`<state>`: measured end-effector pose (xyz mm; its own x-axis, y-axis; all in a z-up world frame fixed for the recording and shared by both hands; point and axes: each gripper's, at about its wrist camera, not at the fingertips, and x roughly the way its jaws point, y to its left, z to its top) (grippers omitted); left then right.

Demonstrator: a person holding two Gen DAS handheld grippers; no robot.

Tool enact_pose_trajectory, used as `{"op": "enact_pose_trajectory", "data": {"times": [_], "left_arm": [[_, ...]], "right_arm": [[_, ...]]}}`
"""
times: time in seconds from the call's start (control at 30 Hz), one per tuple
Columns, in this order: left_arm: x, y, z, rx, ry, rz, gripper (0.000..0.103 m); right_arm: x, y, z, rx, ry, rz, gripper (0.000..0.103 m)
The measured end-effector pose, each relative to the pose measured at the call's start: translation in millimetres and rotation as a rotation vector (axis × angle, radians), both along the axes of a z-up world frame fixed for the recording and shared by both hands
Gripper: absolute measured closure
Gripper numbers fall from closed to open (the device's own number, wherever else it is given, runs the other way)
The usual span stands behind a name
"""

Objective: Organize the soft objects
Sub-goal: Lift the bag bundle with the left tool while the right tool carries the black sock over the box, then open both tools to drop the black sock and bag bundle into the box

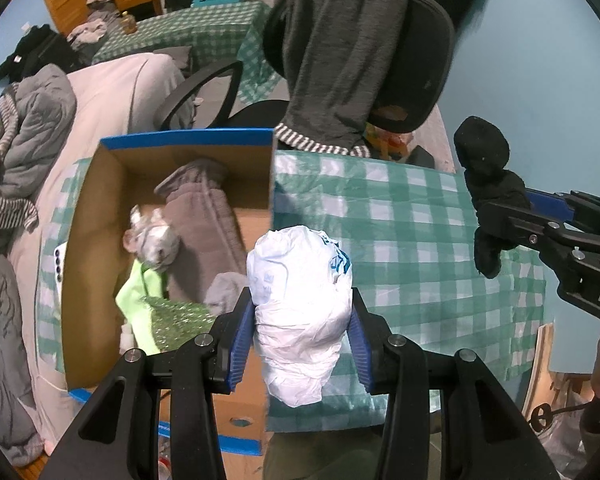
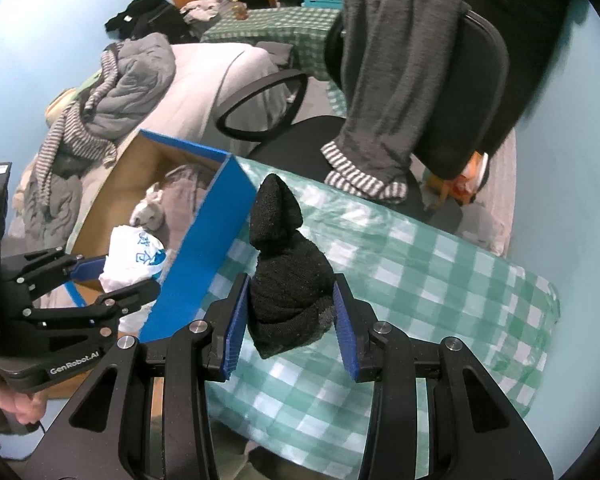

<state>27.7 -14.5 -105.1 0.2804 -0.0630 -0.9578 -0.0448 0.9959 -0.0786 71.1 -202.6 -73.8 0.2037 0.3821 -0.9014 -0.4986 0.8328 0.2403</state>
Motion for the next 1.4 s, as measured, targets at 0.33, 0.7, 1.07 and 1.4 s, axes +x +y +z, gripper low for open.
{"op": "enact_pose_trajectory", "data": {"times": [0.33, 0.7, 1.07, 1.4], "left_arm": [[-8.9, 40.1, 2.6, -0.003, -0.004, 0.078, 0.059], [-18.7, 82.1, -3.7, -0.005, 0.011, 0.156, 0.059], [-27.7, 114.1, -19.9, -0.025, 0.048, 0.208, 0.059], [-29.6, 132.5, -33.0, -0.030, 0.077, 0.226, 0.058]], "right_arm": [[-0.1, 45.4, 2.1, 0.010, -0.001, 0.080, 0.064], [-3.5, 91.7, 2.5, 0.026, 0.005, 0.162, 0.064], [-10.3, 140.3, -10.6, 0.019, 0.045, 0.234, 0.064], [-14.0, 172.1, -23.5, 0.002, 0.079, 0.258, 0.064]]}}
